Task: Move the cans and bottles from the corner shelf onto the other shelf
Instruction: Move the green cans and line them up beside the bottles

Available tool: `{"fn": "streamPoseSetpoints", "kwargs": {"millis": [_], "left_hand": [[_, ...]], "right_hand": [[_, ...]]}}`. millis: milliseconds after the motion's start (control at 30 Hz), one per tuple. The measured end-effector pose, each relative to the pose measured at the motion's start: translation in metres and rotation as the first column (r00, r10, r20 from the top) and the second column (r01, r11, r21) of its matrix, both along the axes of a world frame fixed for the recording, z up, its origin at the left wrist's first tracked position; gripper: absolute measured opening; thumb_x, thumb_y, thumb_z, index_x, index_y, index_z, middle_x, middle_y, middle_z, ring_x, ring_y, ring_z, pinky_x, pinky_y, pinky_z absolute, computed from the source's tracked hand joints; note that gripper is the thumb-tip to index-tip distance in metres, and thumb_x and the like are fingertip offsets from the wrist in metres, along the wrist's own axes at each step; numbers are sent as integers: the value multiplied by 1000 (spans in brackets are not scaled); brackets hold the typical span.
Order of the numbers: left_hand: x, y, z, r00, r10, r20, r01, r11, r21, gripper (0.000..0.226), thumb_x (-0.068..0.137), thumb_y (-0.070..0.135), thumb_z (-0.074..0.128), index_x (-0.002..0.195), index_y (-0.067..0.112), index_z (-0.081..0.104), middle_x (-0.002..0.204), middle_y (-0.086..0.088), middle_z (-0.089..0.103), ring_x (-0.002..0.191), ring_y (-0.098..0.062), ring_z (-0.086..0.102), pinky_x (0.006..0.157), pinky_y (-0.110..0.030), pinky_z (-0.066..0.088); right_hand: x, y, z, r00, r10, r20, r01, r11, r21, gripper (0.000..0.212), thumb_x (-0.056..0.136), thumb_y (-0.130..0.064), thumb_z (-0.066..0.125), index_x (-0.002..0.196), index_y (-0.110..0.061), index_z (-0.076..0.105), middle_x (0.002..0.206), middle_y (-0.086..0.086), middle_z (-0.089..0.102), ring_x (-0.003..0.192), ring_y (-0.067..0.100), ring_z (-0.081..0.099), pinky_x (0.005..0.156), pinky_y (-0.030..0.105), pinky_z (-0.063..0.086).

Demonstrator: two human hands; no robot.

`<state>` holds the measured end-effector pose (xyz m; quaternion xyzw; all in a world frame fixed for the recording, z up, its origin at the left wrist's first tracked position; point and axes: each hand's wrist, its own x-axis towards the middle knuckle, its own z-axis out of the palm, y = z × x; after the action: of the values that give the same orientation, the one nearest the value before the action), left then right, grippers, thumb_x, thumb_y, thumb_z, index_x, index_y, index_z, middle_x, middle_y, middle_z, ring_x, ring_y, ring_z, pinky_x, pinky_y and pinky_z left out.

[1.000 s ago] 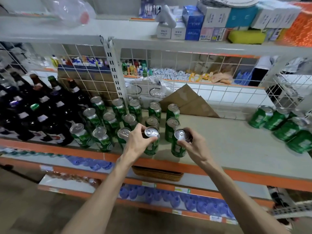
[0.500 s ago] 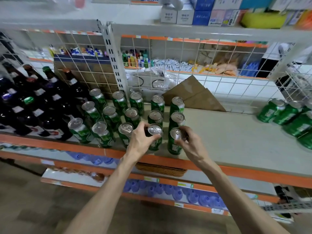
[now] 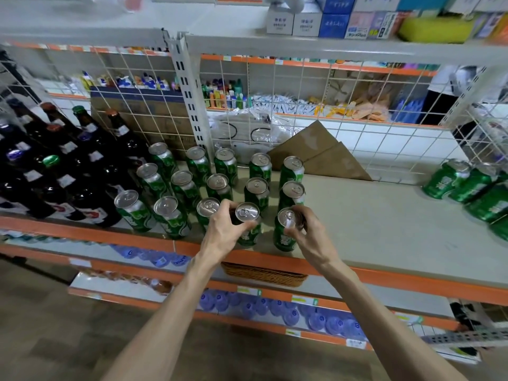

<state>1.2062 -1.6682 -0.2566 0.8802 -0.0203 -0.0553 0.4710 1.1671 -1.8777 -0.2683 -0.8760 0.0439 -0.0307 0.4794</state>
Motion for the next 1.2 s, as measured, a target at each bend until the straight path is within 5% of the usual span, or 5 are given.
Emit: {"fn": "streamPoseSetpoints", "kwargs": {"millis": [300,433,567,867,1200], "left_hand": [[2,-8,7,998,-49,33,47,997,60,71,77,31,85,136,13,49,123,3,58,112,-13,56,89,-22,42],[10,-50,32,952,-44,304,19,996,86,45,79,23,83,117,10,62,116,-8,65,109,-24,61,90,-31,47],[12,-131,59,911,-127,393,126,992,28,24,84,16,79,104,11,67,103,-5,66,95,-21,62,83,-32,49],[10,-339,46,878,-419,233,427,904,17,22,85,18,76,106,15,68,101,3,67,99,-18,66,91,-41,54],[40,-493,7,926,-376,30,376,927,8,43,84,28,78,117,22,52,116,5,57,107,-17,57,85,-33,48]], "right_hand": [[-9,-11,13,999,10,-52,-11,1000,-13,65,85,-14,72,141,-8,40,126,3,52,121,18,50,93,5,35],[-25,-52,32,994,-105,31,107,991,-74,72,85,-24,74,144,-3,38,145,15,46,134,25,44,113,36,36],[-51,-121,50,959,-274,68,279,954,-104,64,87,-26,71,141,-6,43,141,12,52,129,23,50,108,40,41],[-92,-306,51,852,-520,62,523,850,-51,48,88,-28,70,130,-14,51,124,6,59,113,17,57,99,34,46],[-57,-468,27,796,-590,137,606,777,-172,45,83,-26,75,122,-13,56,119,6,59,114,22,53,99,45,46]]}}
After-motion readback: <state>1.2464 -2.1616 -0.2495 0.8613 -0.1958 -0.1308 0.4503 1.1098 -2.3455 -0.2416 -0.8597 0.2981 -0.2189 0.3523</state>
